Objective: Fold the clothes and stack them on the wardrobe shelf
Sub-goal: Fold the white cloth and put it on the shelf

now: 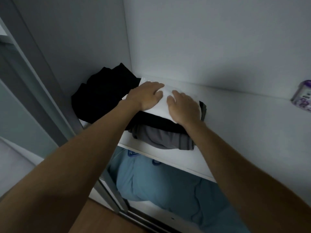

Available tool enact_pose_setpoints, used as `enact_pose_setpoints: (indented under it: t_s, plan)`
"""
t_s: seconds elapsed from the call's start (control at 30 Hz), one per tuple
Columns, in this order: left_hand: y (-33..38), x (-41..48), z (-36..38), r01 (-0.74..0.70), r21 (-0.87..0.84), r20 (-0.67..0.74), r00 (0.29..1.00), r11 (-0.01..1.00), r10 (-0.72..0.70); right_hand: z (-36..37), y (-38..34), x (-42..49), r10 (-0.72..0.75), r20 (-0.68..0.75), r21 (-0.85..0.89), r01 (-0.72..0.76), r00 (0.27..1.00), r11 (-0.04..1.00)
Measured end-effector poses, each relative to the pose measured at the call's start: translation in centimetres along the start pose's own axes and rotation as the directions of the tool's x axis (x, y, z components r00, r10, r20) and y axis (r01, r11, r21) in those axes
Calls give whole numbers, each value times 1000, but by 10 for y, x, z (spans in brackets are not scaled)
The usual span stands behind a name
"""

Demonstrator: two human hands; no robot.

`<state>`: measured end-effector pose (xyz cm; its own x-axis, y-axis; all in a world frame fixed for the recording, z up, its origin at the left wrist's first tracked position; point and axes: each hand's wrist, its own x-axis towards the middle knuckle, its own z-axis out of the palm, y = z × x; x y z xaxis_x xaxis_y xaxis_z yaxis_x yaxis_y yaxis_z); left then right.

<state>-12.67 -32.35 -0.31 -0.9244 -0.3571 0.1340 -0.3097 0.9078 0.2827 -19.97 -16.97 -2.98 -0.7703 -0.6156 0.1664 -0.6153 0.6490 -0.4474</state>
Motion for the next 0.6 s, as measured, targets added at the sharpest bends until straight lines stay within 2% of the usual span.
enact_pose_setpoints:
  t_s: [0.1, 0.27, 0.33, 0.4, 0.5, 0.53, 0.6]
  plan:
    - [-9, 4, 10, 15, -81, -9, 1000, 997, -16, 12, 7, -4, -35, -111, -79, 26, 993, 997]
    - [-7, 0, 10, -20, -123, -29, 999, 992, 17, 7, 3, -7, 26, -88, -95, -35, 996, 995]
    - [-6, -9, 7, -26, -96, -55, 998, 995, 21, 2, -2, -10, 64, -61, -69, -68, 996, 995]
    - [-4, -21, 1, -43, -26, -53, 998, 999, 42, 1, -4, -21, 13, -45, -135, -19, 999, 991]
    - [-6, -44, -11, -129, 72, -36, 991, 989, 132, 4, 6, -40, -32, -52, -131, 25, 998, 991]
    - [-9, -53, -17, -165, 83, -50, 984, 983, 170, 4, 10, -45, -16, -70, -96, 10, 997, 995]
    - [-18, -72, -27, -227, 110, -117, 964, 968, 240, 0, 6, -52, 175, -101, 28, -173, 979, 985]
